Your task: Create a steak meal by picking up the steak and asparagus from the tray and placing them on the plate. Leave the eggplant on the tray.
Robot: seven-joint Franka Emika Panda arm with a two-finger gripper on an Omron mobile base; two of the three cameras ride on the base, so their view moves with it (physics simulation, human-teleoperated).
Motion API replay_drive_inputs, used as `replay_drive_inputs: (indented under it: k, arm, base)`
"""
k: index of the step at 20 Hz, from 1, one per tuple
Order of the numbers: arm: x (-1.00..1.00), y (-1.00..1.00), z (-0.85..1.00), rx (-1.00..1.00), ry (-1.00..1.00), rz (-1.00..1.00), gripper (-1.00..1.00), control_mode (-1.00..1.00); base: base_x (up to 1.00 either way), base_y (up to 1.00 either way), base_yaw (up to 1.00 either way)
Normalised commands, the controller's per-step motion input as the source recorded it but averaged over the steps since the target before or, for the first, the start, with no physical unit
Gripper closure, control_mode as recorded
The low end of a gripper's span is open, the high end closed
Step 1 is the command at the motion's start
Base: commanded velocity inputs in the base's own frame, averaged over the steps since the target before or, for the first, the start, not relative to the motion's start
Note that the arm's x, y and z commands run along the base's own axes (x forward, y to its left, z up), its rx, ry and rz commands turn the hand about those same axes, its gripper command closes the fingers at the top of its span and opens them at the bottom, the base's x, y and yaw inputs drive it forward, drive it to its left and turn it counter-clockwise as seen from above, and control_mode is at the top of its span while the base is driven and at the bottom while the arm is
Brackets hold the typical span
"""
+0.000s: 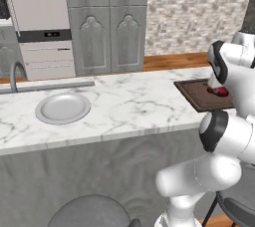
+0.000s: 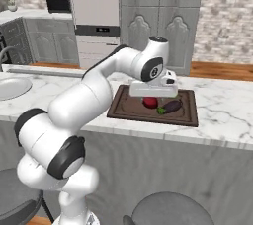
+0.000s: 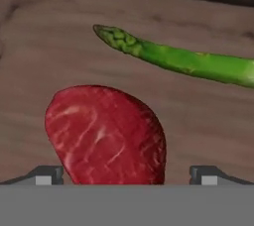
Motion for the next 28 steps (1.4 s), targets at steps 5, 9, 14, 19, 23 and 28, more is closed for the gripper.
replay_drive_inputs:
  k: [5,9,14,19,23,28]
  arm:
    - [0.21,-0.10,-0.24,0.00,0.02,0.04,-1.00,-1.00]
    - [0.02,-0.24,-0.32,0.00,0.05,0.00,-1.00,-1.00]
    - [0.00,-0.23,-0.46,0.00,0.07,0.00,-1.00,-1.00]
    - [0.00,-0.01,-0.64,0.00,0.04,0.00,-1.00,-1.00]
    - [0.00,0.00,-0.38,0.00,0.00,0.00,1.00,-1.00]
    - [-0.04,0.00,-0.09,0.00,-0.09,0.01,1.00,-1.00]
  base:
    - [0.00,0.00,0.00]
    - [0.00,0.00,0.00]
    - [0.00,0.00,0.00]
    - [0.00,0.00,0.00]
    - [0.00,0.00,0.00]
    - [0.00,0.00,0.00]
